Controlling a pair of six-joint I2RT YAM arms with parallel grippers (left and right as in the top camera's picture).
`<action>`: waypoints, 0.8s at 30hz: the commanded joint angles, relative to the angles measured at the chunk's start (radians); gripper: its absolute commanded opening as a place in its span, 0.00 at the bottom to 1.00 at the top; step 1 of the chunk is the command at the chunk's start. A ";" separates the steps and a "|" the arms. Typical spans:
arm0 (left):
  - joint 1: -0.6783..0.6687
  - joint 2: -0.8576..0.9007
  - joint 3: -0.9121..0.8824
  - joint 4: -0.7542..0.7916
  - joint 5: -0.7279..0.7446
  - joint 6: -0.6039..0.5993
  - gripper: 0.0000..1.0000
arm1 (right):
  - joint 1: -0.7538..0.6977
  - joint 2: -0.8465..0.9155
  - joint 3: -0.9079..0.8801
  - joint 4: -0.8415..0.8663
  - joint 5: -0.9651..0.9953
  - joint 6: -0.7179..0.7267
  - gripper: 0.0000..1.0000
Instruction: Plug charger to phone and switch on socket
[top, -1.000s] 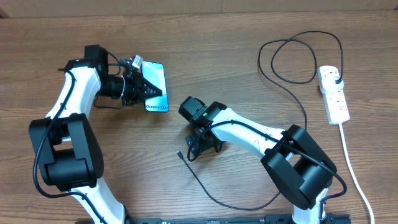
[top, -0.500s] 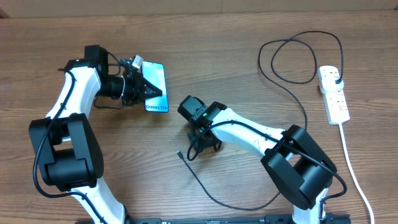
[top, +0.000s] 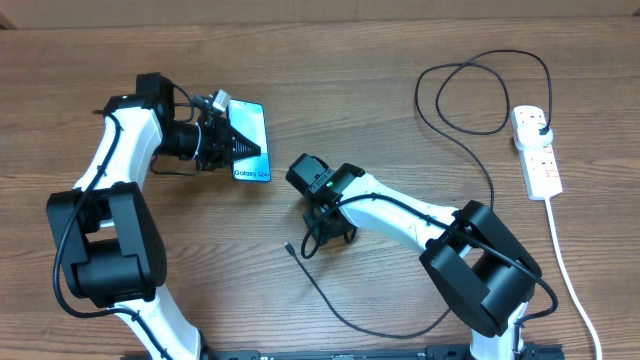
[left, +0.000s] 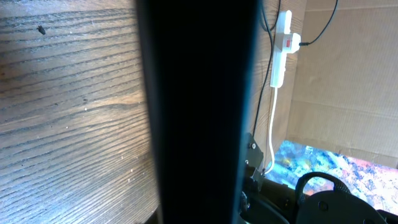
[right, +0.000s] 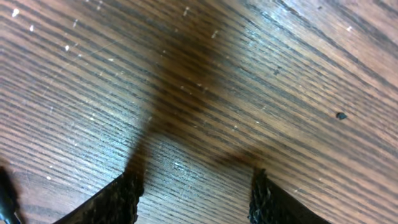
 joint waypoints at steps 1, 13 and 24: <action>-0.007 -0.031 -0.005 -0.002 0.023 0.023 0.04 | -0.003 0.043 -0.034 -0.012 0.001 -0.050 0.61; -0.007 -0.031 -0.005 -0.007 0.018 0.023 0.04 | -0.008 0.054 -0.034 -0.063 0.076 -0.072 0.66; -0.007 -0.031 -0.005 -0.037 0.020 0.023 0.04 | -0.131 0.058 -0.034 -0.112 0.084 -0.072 0.67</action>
